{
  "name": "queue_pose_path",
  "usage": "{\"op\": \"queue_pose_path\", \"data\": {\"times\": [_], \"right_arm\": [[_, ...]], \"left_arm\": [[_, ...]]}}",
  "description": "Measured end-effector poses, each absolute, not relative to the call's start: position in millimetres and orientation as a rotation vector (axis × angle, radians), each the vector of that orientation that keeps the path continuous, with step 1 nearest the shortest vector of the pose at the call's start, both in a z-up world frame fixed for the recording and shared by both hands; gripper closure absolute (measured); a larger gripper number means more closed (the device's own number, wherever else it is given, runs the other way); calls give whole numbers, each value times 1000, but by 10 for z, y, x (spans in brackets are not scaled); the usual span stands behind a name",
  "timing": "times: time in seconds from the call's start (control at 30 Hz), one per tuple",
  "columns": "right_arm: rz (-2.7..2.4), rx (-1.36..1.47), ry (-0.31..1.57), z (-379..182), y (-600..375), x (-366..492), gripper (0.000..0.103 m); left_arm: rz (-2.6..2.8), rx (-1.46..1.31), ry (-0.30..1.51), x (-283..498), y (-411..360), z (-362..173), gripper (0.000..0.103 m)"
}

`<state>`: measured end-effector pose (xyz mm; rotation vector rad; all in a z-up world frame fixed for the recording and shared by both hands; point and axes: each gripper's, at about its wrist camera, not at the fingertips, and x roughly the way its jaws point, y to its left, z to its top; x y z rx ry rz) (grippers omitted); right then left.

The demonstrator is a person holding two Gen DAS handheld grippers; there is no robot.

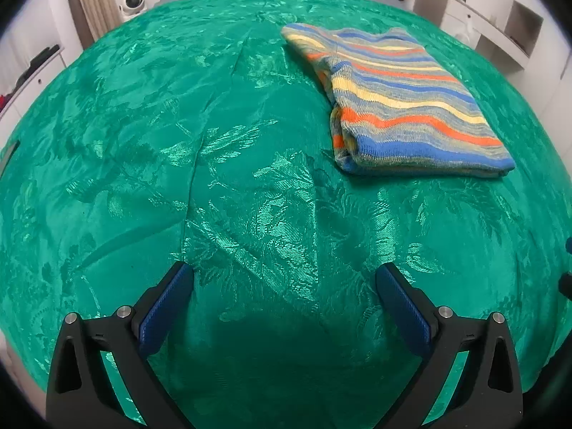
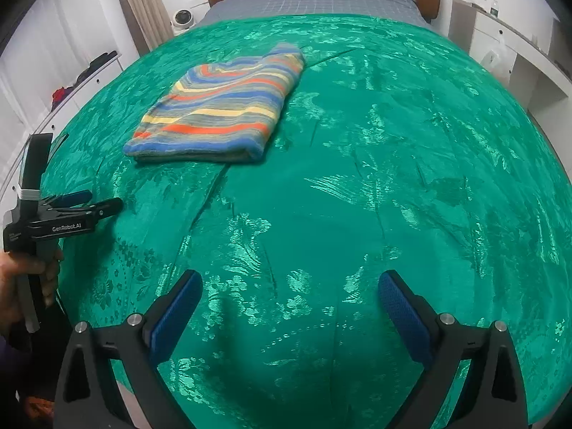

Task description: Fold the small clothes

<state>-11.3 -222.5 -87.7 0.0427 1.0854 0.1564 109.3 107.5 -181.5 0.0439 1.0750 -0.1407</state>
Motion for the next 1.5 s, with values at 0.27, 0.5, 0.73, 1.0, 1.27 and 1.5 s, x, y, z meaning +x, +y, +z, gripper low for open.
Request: {"op": "queue_pose_path", "data": {"times": [0.27,0.5,0.73,1.0,1.27,1.5], "right_arm": [[156,34,1090,-888,-2207,-127,5],[157,30,1097,-900,-2208,-125,5],[167,34,1094,-882,-2229,-99,5],[188,151,1037,-576,-2557,483,5],[301,530,1063,-900,-2615,1928,20],[354,553,1204,-1412,-2192,2560,48]], "left_arm": [[-137,53,1082,1106,1071,-1839,0],[-141,49,1097,1141,1065,-1865,0],[-179,31,1177,1254,1098,-1839,1],[-313,-278,1078,1833,1542,-1306,2],[-366,-264,1182,2800,1139,-1710,7],[-370,-236,1178,2998,856,-1800,33]]}}
